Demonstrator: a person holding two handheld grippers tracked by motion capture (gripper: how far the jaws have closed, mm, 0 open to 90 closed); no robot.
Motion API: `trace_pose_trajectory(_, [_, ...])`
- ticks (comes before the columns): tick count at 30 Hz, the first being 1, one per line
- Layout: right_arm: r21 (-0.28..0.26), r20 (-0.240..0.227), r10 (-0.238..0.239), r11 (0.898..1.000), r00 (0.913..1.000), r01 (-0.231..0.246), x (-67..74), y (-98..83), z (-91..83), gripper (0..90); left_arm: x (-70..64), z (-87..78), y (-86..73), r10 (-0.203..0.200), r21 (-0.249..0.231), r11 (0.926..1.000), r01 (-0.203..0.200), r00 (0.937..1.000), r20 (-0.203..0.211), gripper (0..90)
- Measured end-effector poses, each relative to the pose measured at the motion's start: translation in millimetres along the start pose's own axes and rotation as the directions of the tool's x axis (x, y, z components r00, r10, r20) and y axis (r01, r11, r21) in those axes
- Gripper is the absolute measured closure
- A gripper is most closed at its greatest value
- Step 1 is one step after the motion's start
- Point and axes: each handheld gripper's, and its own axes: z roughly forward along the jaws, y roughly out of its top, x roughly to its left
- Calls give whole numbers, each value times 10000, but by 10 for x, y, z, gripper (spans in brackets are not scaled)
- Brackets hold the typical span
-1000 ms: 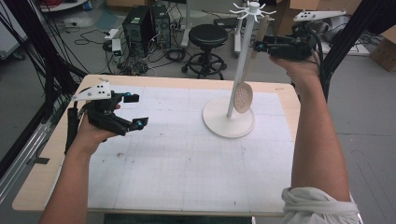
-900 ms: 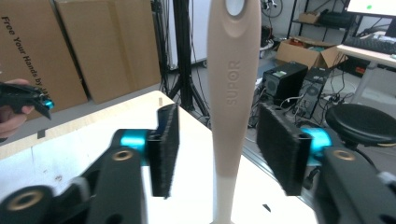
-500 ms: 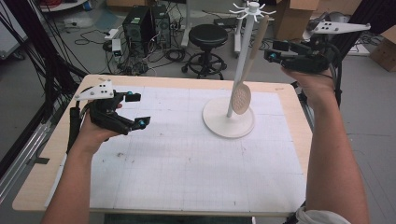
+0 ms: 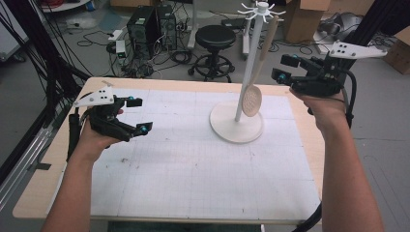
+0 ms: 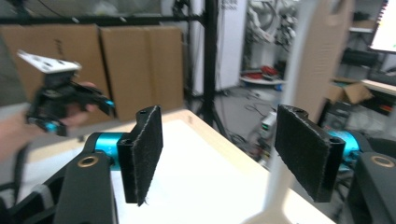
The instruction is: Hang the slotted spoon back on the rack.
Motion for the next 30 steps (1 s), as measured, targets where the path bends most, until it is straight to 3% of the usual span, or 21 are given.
trace_pose_trajectory(9, [-8,-466,-196,9998,9987,196,218,-206,50,278,-11,-32,-148,-118,-185,9998,117,9999,-50,68])
trace_pose_trajectory(18, [-156,-477,-203,9997,9987,196,339,-552,45,263,-22,-47,-369,-263,-296,9992,255,9993,-283,64])
trace_pose_trajectory(23, [-312,-677,215,9992,9975,-237,402,-795,14,246,-48,-86,-524,-289,-441,9986,275,9991,-316,64])
trace_pose_trajectory(25, [-273,-546,424,9987,9976,-440,411,-974,4,227,-47,-103,-590,-350,-406,9986,334,9986,-403,64])
trace_pose_trajectory(30, [-364,-377,716,9967,9967,-730,437,-1193,-27,215,-45,-159,-658,-491,-488,9977,461,9969,-620,51])
